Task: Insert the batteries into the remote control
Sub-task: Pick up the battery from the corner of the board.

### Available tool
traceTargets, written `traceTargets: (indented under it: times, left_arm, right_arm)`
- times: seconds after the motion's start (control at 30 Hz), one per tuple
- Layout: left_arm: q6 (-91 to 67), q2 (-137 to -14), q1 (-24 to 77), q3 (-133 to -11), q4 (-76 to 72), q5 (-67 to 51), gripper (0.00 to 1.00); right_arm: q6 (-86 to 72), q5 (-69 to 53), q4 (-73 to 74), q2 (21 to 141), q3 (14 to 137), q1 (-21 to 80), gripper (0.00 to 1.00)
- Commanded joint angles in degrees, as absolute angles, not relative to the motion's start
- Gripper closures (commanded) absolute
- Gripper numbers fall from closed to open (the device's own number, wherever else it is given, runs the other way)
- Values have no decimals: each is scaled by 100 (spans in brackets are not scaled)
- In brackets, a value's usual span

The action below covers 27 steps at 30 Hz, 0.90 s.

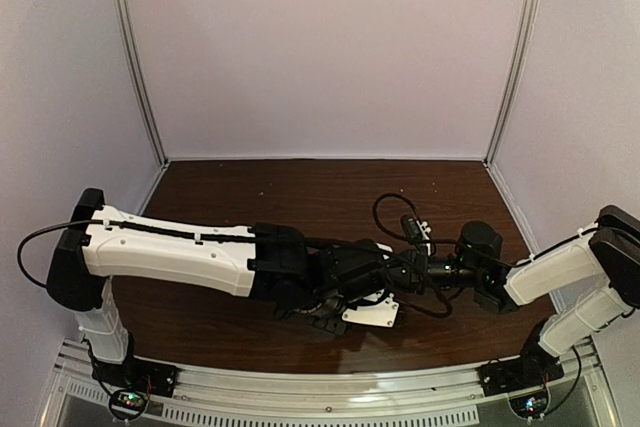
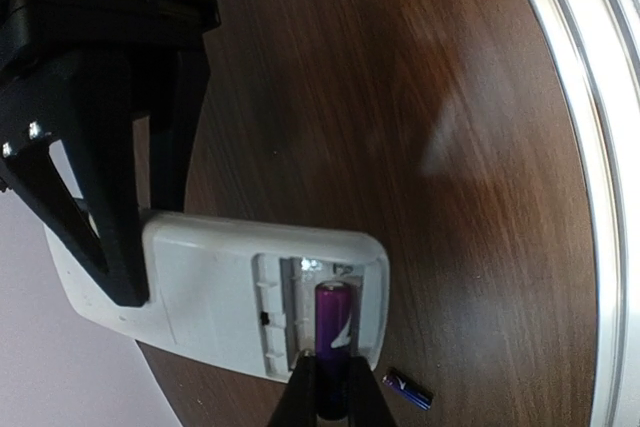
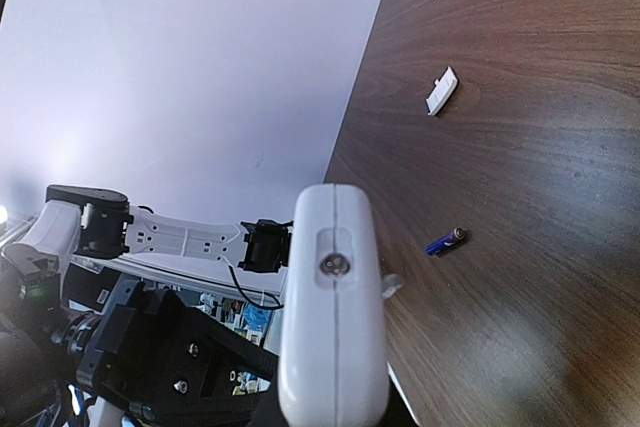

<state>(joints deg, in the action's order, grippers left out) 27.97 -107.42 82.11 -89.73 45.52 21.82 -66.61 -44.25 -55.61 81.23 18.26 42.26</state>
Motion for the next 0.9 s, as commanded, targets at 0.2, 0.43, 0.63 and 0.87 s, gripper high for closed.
traceTargets:
  times: [0.2, 0.43, 0.63, 0.87]
  left_arm:
    - [2851, -10863, 8268, -9092, 4689, 1924, 93]
    - [2862, -10854, 8269, -9029, 4684, 1912, 84]
    - [2849, -10846, 8270, -9009, 4660, 1996, 78]
    - [2788, -10824, 8270, -9035, 4639, 2143, 72]
  right_arm:
    - [-6709, -4315, -5932, 8192, 2004, 4350, 100]
    - [-6697, -4341, -5946, 8170, 1995, 4359, 100]
    - [-6697, -4355, -5976, 8170, 2004, 4381, 100]
    - [-6710, -4343, -6011, 8174, 1986, 4394, 100]
